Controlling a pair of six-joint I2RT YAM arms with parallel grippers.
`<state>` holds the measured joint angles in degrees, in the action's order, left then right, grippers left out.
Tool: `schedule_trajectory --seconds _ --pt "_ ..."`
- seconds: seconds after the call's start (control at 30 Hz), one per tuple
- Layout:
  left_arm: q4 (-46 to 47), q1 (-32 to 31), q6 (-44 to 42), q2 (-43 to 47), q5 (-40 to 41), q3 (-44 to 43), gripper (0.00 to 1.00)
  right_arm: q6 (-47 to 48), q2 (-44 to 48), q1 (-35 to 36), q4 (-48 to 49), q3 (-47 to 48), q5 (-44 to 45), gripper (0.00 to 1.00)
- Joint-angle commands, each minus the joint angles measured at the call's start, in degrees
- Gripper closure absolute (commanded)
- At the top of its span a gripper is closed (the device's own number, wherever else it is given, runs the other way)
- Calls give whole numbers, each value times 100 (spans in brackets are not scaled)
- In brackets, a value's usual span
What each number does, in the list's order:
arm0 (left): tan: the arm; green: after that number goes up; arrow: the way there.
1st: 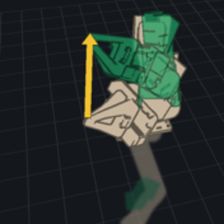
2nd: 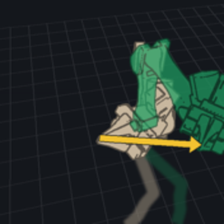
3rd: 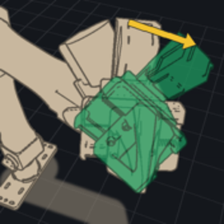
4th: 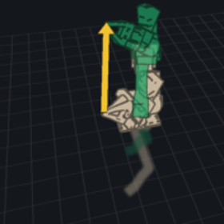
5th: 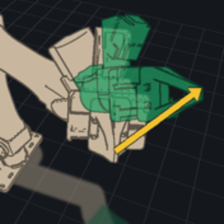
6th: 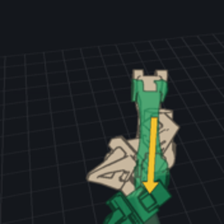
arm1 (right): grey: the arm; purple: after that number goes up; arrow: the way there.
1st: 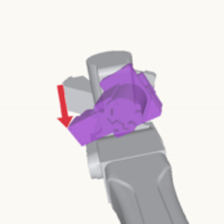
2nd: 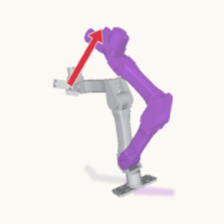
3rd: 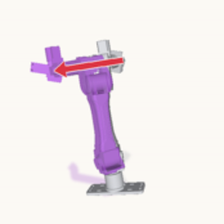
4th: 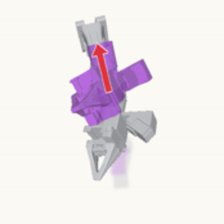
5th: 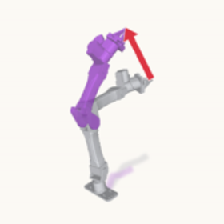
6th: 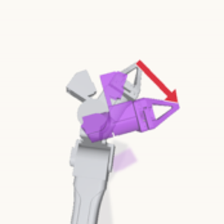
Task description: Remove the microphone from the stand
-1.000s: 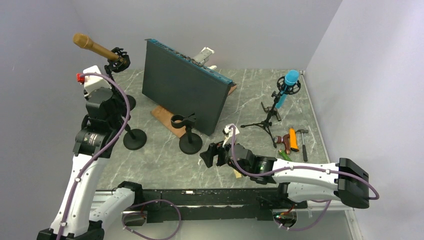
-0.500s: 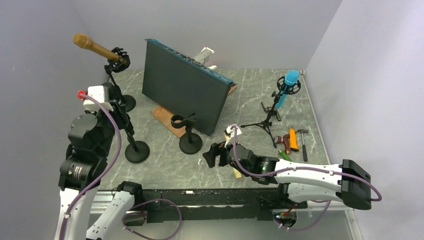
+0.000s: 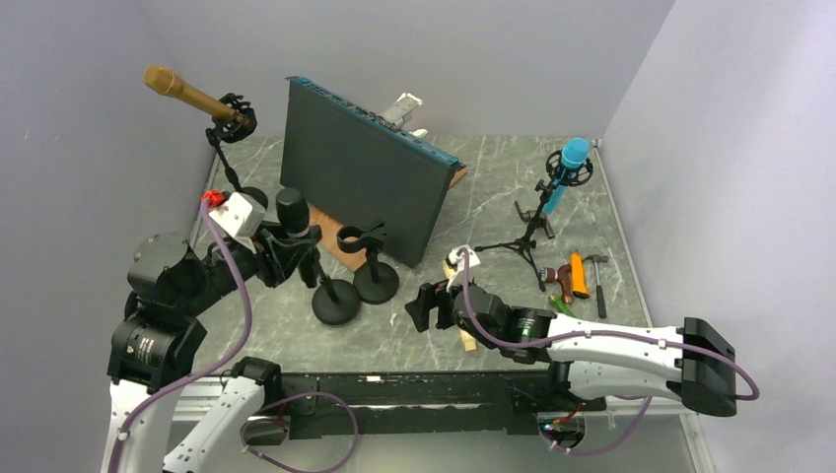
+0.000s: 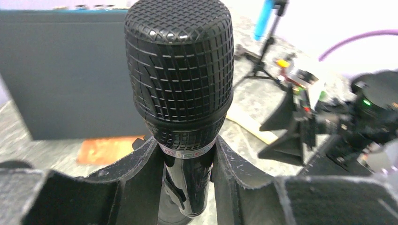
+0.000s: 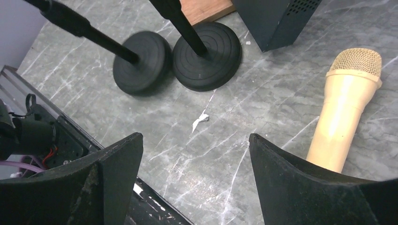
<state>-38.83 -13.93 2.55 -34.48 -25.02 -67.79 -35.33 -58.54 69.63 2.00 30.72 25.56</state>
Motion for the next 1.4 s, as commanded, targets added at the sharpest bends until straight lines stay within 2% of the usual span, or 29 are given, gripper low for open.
schedule_trajectory --seconds 0.0,0.23,0.43,0.63,0.9,1.1,1.17,1.23,1.3,1.37 --pt "493 -256 -452 -69 -1330 -420 100 117 366 7 -191 282 281 14" --pt "798 -434 -312 -211 -2340 -259 100 185 686 3 -533 303 391 13" --pt "1874 -435 141 -105 -3064 498 100 332 771 0 -400 283 192 12" --pt "2641 -439 307 87 -3822 1019 100 1208 622 8 -340 637 -617 13" --pt "2563 -470 154 225 -3722 1340 98 2302 221 -2 -226 1430 -1875 12" --pt "1993 -470 123 329 -2807 1190 49 2480 -125 -28 -15 1932 -2211 11" --pt "1937 -470 207 395 -2502 1165 40 2472 -177 -33 46 1979 -2291 10" --pt "1849 -470 303 468 -2053 1157 36 2455 -216 -32 102 1990 -2322 10" --pt "1582 -470 308 532 -1502 1104 19 2412 -247 -47 85 2006 -2297 9" --pt "1288 -470 289 619 -1012 1037 13 2384 -257 -50 57 2008 -2285 9"
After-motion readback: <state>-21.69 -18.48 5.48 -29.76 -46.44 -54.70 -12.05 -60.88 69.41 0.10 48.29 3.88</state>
